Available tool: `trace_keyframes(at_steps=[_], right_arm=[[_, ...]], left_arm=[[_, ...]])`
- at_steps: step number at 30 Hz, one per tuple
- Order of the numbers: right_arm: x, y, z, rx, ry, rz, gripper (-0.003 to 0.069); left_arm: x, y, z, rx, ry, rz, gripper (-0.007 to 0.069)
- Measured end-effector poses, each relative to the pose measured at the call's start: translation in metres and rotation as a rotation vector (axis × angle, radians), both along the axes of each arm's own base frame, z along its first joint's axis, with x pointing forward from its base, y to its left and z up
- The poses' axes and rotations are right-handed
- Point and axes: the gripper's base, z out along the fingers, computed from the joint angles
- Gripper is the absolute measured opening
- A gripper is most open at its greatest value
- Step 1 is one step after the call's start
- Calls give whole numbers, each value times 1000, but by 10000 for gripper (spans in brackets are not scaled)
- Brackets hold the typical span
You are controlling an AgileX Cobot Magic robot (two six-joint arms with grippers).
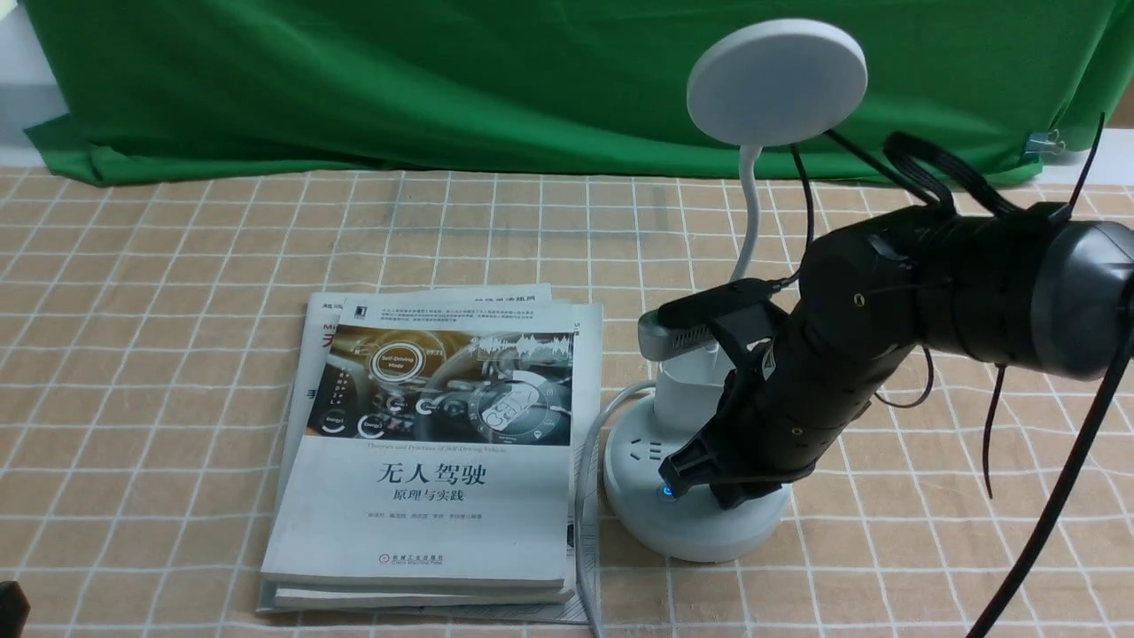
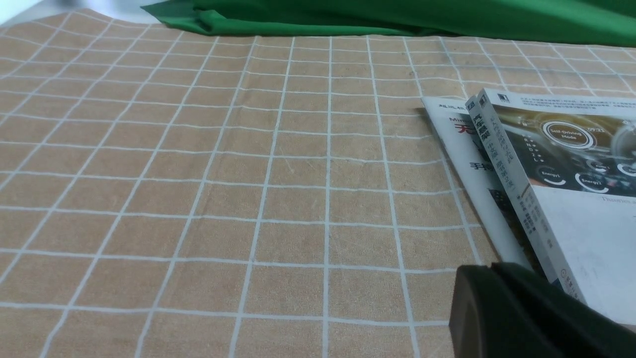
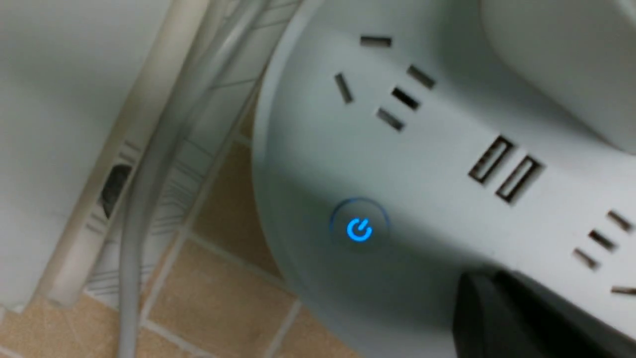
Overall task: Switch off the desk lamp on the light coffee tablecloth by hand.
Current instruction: 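Press the power button on the lamp base to turn the lamp off with the right gripper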
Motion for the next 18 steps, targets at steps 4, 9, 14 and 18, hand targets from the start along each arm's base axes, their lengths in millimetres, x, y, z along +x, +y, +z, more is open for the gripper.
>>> trace_keyframes(at_steps=[4,9,14,18], right_arm=[[-3,-2,9,14,-21,0,36],[-7,-2,27,41,-64,5,36],[-8,-2,30,44,-67,7,36],[-14,-6,35,40,-64,10,36]], left_arm=[[0,0,0,0,0,0,5],[0,0,0,0,0,0,5],[0,0,0,0,0,0,5],[0,0,0,0,0,0,5]])
